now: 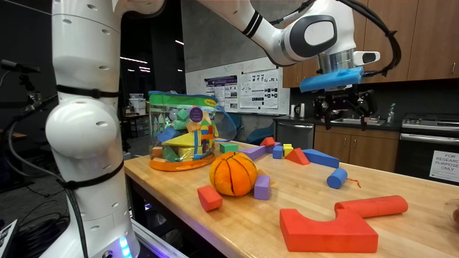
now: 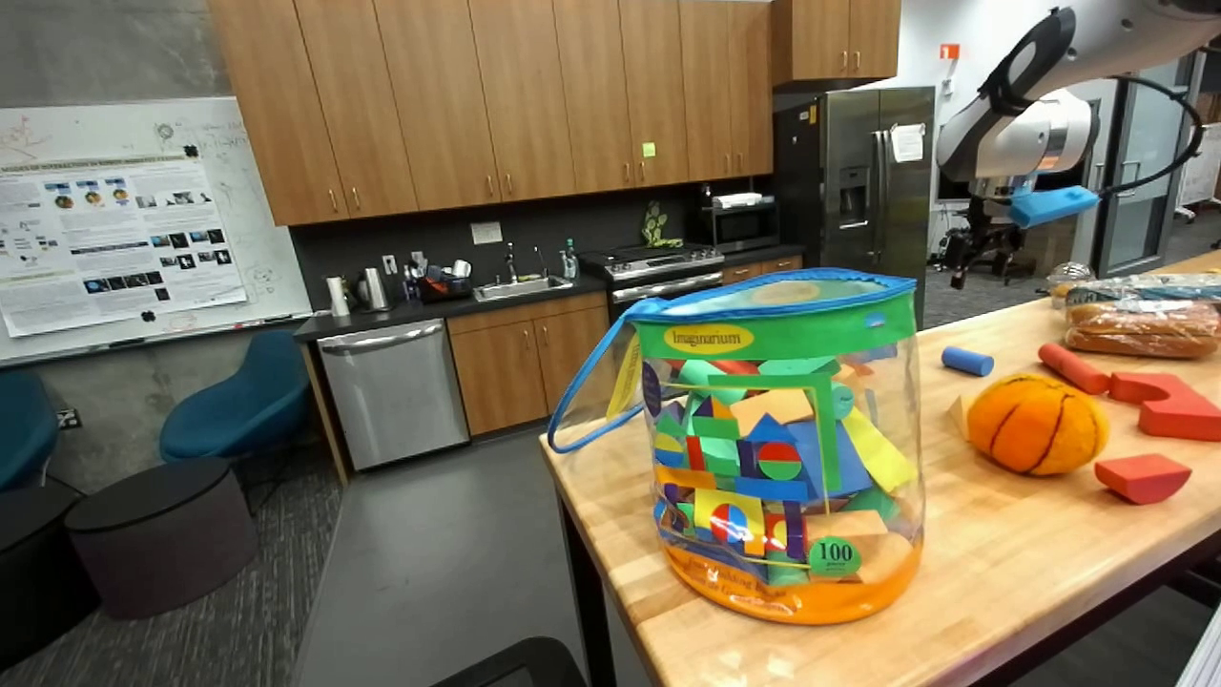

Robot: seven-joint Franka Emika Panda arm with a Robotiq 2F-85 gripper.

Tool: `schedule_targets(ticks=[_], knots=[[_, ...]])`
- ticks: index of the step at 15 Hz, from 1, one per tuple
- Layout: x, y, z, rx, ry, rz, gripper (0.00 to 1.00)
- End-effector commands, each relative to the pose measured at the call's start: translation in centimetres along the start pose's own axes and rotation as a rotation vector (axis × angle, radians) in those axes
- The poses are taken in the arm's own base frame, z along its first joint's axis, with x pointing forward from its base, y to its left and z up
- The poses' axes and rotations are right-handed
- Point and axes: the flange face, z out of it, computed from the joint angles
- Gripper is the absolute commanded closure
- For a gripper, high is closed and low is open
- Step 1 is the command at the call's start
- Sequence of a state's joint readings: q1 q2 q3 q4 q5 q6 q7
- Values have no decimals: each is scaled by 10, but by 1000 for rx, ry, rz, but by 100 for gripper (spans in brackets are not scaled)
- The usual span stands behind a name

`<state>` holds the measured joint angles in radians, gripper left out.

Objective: Put the blue block in the toy bag

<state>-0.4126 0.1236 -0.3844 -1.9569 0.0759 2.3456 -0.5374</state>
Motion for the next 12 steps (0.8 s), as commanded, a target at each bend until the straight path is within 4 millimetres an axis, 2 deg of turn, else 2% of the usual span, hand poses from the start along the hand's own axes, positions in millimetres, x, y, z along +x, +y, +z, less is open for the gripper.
schedule_targets(ticks=[1,3,4,9,12], knots=[[-7,-13,-5,56,1,-115,0],[-9,-13,0,43,-43,-121,0],[0,-12,5,33,-27,-96,0],[0,-14,9,37,-34,-95,0],[3,-22,26,30,-66,-123,0]])
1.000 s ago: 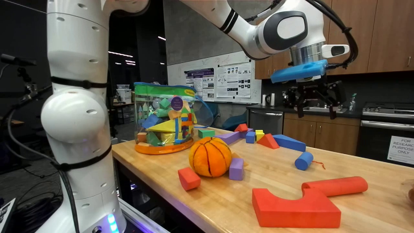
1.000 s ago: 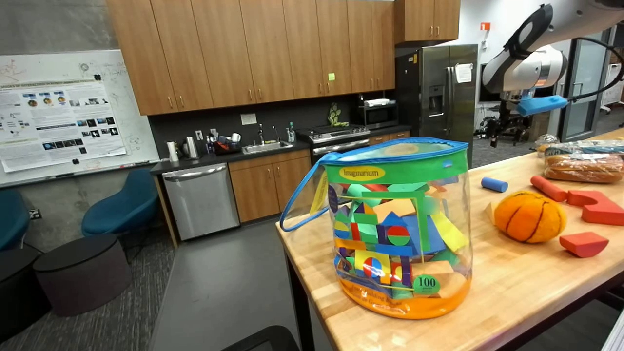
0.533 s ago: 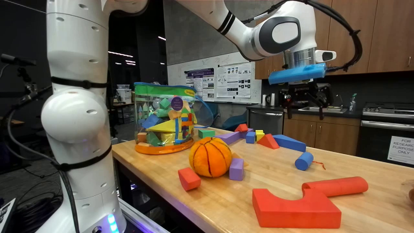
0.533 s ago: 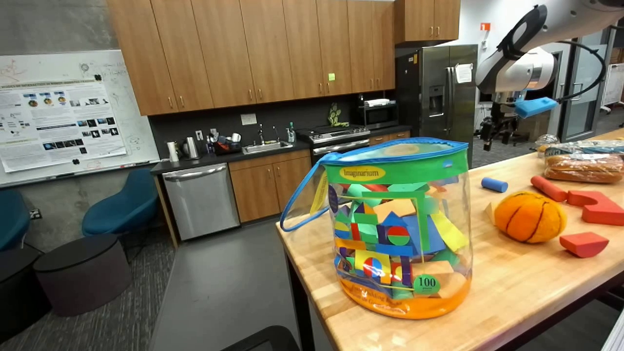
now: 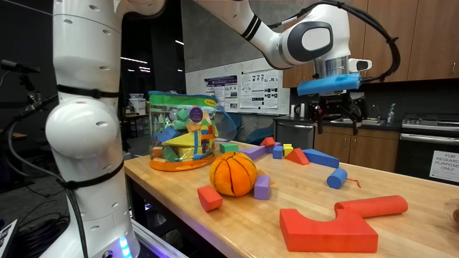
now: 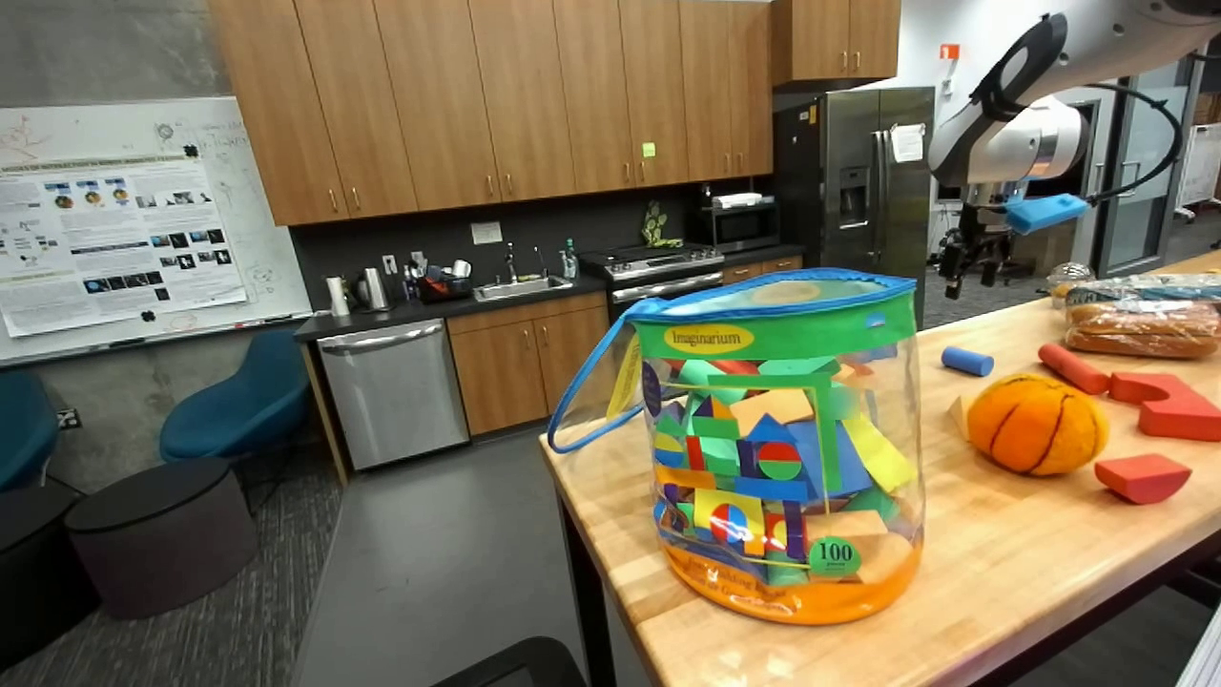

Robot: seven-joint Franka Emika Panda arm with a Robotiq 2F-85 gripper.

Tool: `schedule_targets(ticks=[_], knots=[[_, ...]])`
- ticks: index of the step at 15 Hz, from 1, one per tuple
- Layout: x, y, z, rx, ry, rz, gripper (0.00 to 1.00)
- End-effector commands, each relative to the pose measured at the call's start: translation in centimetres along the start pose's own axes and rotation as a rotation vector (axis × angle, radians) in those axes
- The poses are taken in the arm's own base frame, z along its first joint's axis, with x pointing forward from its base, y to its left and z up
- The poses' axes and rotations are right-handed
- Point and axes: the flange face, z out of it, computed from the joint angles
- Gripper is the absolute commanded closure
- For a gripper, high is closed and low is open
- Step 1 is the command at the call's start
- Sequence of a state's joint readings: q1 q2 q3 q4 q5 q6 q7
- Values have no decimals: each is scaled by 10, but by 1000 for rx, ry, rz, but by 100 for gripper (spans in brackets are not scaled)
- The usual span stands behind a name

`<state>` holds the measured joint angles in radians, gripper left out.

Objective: Put the blue block in the toy bag

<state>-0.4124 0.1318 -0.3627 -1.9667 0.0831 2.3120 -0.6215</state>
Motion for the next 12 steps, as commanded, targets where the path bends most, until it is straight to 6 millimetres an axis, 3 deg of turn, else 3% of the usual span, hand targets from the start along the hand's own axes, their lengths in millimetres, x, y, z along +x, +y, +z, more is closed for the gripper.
schedule_targets(ticks=[1,7,12], knots=[[5,-8,21,-6,-42,-28,0],[8,-18,70,6,-139,-60,0],[0,-13,103,-7,-215,-40,0]])
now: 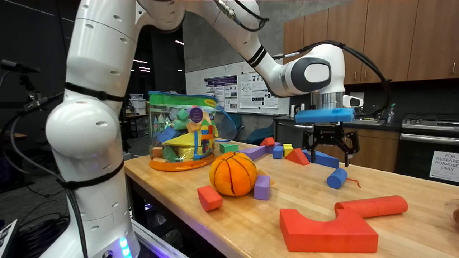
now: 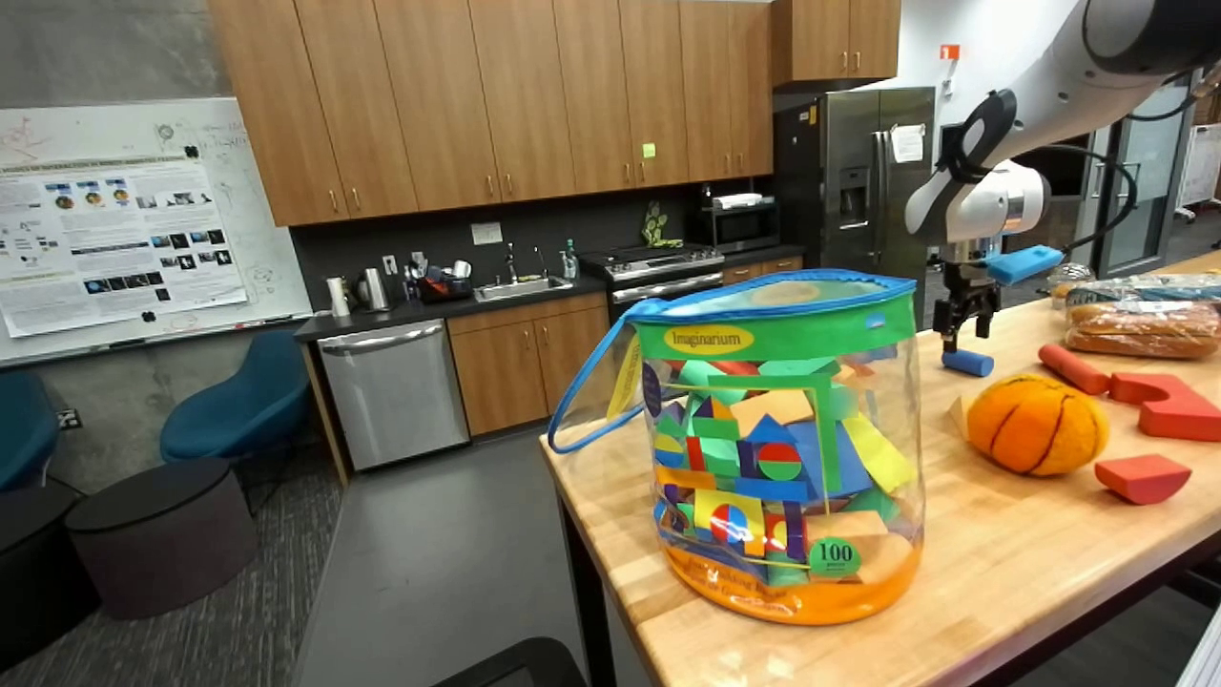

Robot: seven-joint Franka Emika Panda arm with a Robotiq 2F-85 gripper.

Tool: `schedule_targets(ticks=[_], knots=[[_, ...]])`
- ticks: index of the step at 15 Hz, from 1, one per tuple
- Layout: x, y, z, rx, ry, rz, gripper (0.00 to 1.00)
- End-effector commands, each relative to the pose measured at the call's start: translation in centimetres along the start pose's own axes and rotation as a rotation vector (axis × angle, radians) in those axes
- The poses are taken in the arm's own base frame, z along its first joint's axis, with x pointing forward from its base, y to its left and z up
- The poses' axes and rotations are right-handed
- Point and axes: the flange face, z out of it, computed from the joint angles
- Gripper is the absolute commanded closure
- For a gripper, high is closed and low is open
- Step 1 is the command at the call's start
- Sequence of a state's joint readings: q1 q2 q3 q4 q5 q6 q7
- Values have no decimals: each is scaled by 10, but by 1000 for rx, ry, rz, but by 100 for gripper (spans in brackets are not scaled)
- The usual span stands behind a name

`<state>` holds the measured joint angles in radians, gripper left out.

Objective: Put the blue block in the toy bag

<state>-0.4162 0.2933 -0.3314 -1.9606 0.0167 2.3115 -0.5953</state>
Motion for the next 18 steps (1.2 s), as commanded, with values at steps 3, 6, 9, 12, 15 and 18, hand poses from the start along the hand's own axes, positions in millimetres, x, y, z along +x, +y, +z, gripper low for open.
schedule_targets(ticks=[3,6,9,12,15,18], knots=[[3,8,28,3,-66,41,0],[8,9,41,15,-62,88,0],[19,10,49,49,-24,162,0],[29,14,49,93,47,251,0],[35,20,48,91,90,294,0],[34,24,46,76,98,307,0]])
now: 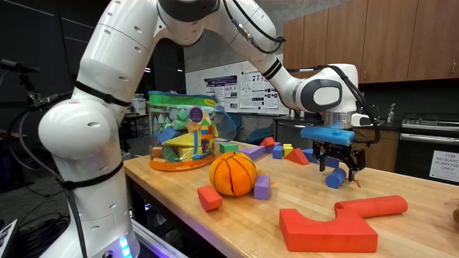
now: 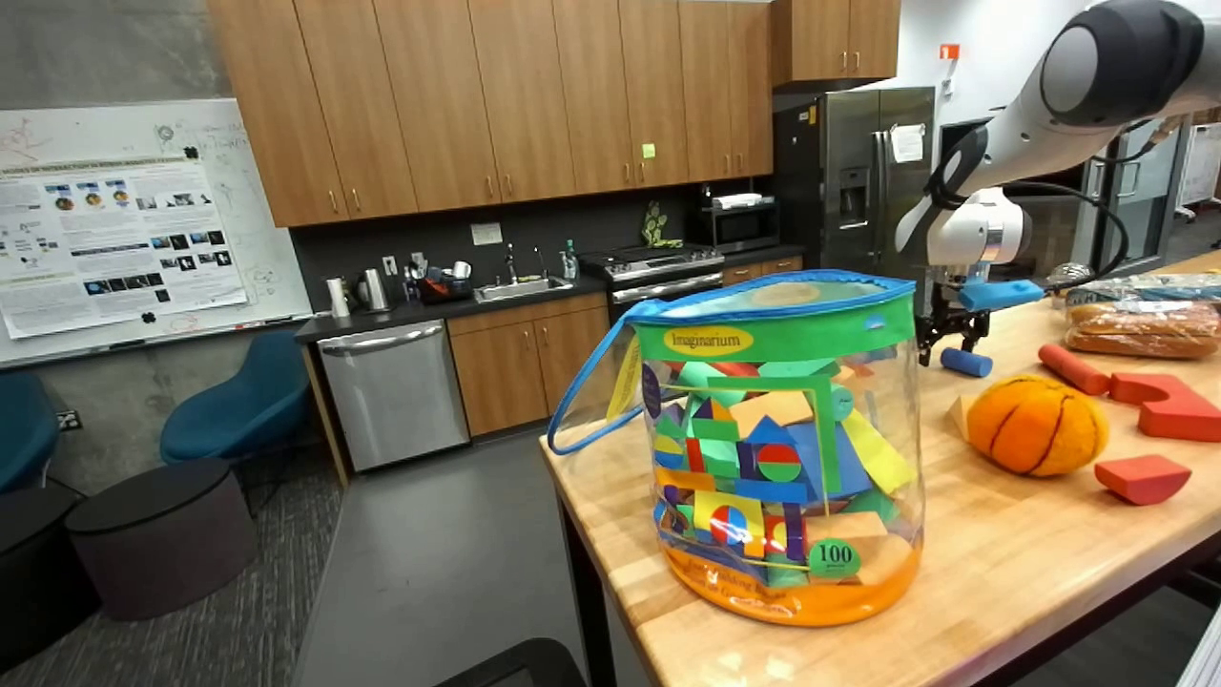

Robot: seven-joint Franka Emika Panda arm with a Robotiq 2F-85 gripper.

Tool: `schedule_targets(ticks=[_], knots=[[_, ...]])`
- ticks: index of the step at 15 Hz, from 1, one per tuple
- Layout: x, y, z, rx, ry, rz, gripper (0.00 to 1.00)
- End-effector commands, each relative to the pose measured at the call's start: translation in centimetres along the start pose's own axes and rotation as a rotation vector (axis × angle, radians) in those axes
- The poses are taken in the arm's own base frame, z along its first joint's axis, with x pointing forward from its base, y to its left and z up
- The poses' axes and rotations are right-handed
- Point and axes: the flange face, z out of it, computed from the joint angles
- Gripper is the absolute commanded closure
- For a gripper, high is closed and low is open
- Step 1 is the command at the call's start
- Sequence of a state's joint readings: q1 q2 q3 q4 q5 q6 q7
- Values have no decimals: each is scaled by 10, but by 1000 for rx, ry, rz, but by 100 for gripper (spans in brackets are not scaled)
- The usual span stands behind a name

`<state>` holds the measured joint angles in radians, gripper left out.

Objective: Put the blue block in the toy bag

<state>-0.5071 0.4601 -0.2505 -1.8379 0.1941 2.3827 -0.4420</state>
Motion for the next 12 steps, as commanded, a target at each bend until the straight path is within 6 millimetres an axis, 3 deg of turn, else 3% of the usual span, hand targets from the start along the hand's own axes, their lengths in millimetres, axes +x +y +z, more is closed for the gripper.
schedule_targets(ticks=[1,12], knots=[[5,6,-3,-6,24,23,0],[11,5,-7,-107,66,-193,0]])
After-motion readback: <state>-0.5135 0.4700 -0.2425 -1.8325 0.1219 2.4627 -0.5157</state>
